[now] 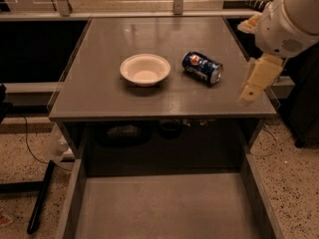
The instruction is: Place pepsi can into top drawer
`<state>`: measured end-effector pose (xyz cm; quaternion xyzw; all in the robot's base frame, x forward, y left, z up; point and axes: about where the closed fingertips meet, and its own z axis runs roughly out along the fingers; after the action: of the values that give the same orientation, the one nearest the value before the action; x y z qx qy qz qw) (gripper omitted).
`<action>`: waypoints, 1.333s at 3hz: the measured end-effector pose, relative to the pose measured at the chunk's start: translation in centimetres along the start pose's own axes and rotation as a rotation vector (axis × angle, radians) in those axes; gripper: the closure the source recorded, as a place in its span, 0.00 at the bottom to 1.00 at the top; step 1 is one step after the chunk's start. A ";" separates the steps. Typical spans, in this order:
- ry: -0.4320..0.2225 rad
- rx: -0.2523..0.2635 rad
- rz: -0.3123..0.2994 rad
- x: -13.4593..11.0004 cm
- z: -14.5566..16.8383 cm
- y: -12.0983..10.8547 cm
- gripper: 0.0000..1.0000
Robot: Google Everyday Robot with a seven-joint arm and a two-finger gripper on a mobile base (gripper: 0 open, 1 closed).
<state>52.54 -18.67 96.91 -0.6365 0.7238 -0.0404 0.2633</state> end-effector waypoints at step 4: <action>-0.216 0.006 0.127 1.1 6.8 -7.3 0.00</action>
Offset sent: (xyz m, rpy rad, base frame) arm 0.1196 -0.0038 -0.0263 0.3003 -0.0492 0.0121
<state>61.99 -19.22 93.60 -0.5893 0.7299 0.0430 0.3437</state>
